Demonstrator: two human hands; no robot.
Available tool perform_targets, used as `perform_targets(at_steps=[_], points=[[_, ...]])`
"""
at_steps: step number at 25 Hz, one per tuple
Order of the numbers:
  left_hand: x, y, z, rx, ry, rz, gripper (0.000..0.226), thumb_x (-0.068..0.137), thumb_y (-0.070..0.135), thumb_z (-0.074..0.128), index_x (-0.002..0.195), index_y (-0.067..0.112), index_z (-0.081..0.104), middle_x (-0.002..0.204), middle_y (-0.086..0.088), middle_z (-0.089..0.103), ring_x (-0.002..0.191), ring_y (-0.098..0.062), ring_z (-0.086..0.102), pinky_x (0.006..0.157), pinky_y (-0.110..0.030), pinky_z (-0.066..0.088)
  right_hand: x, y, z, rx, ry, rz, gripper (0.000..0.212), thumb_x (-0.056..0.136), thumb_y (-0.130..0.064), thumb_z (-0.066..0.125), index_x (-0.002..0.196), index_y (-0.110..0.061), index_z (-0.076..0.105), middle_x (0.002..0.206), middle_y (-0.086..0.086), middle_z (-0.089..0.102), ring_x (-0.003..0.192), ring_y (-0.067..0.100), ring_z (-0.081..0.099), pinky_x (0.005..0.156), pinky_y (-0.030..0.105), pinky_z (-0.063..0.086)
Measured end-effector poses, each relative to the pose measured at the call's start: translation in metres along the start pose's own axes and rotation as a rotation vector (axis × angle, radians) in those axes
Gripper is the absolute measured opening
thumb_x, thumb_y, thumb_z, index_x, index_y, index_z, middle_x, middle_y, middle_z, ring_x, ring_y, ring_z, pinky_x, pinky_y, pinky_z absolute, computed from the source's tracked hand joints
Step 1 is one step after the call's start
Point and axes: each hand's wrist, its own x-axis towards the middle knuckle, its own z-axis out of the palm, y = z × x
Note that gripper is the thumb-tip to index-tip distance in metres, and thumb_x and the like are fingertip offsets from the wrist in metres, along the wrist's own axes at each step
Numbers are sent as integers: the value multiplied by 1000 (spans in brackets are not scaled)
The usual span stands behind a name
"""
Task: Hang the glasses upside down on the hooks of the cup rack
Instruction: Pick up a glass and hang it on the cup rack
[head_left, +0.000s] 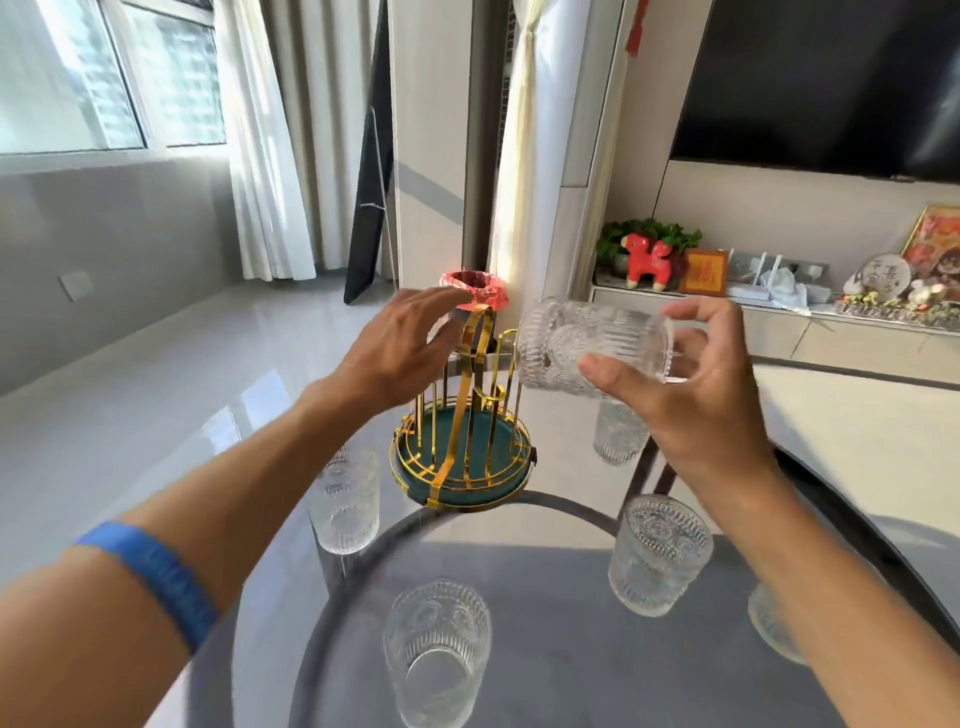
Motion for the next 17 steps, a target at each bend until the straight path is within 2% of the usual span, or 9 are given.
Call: perform_targets(at_steps=[2,4,7,11,13,17], points=[[9,-15,3,20,-106,78,44,100,31,36,142,21,48,145,-4,53,134,-20,41,103,-37,33,15,11,17,-86,-62,5,67,63,-47,86,109,-23,44,95,-4,64,77,0,63,56,14,48],[13,-25,7,6,-185,124,47,99,32,32,141,21,51,148,-2,49,136,-16,39,106,-33,29,23,22,34,-196,-123,-5,64,63,-51,83,106,-24,44,99,0,64,83,14,64,62,30,52],[15,-29,12,-28,-223,147,45,97,28,35,137,21,56,149,0,48,134,-14,43,107,-32,32,30,34,60,-380,-200,-127,55,64,-53,81,102,-25,53,100,0,66,88,18,59,63,26,44],[15,-28,14,-16,-202,152,47,95,23,34,138,21,56,151,1,46,133,-16,46,104,-37,38,27,43,91,-521,-391,-254,49,67,-45,81,106,-22,63,106,0,69,90,20,59,71,29,43],[14,-29,17,12,-189,155,48,96,22,33,138,23,54,152,4,44,133,-17,46,102,-40,41,23,50,100,-594,-474,-250,45,70,-42,79,107,-22,62,110,-1,67,93,22,58,71,30,42],[12,-28,20,7,-188,114,47,97,21,35,142,20,50,154,2,40,136,-22,44,106,-44,38,18,58,100,-552,-509,-151,36,75,-43,76,102,-27,56,109,-4,64,86,16,53,66,29,37]])
